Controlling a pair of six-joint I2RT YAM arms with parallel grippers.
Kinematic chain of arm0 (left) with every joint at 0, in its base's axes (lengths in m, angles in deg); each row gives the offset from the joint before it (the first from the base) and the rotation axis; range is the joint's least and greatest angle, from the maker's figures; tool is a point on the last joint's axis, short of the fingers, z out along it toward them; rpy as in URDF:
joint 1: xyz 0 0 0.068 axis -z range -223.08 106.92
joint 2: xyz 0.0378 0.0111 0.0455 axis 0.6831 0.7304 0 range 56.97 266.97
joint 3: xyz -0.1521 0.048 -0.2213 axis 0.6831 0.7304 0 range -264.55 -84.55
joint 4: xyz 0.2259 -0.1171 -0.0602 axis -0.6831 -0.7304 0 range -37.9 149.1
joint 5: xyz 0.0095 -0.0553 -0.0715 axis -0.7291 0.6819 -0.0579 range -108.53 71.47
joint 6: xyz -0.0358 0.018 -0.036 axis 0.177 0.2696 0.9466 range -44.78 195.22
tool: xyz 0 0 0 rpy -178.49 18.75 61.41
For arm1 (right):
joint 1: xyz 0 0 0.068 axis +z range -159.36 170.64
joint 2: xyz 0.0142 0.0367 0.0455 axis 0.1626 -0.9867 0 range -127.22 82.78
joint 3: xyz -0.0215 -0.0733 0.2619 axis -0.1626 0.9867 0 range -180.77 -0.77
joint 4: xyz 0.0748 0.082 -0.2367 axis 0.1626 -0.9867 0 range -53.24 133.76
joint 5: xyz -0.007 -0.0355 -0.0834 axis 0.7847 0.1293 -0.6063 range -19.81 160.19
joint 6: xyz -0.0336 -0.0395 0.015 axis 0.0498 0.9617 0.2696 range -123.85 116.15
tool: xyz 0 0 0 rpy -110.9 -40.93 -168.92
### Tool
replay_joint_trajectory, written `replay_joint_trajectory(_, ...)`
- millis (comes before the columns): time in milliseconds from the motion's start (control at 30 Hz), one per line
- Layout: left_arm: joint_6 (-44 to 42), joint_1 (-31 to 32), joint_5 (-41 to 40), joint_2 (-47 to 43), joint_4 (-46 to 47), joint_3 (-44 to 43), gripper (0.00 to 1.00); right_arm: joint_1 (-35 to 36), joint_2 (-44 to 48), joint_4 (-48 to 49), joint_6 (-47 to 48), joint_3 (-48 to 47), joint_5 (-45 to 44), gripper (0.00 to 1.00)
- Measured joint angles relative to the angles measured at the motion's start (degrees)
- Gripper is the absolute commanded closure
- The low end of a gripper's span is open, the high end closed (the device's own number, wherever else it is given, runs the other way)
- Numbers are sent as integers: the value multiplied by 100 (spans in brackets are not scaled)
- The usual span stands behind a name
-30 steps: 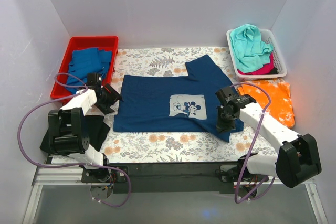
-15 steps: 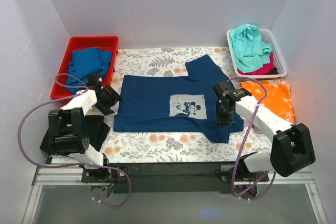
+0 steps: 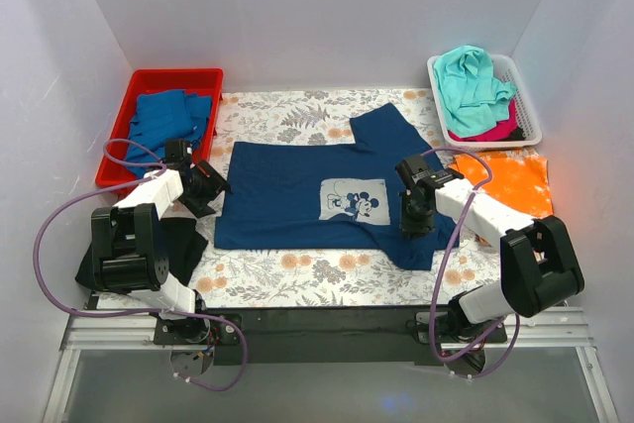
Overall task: Fold and stack the t-shirts
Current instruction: Fold the flattened tshirt in 1/3 of the way
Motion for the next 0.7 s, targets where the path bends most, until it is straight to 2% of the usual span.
replay_joint_trajectory(700, -2, 0, -24, -22, -2, 0, 34, -186, -264, 374, 133, 415, 168, 73)
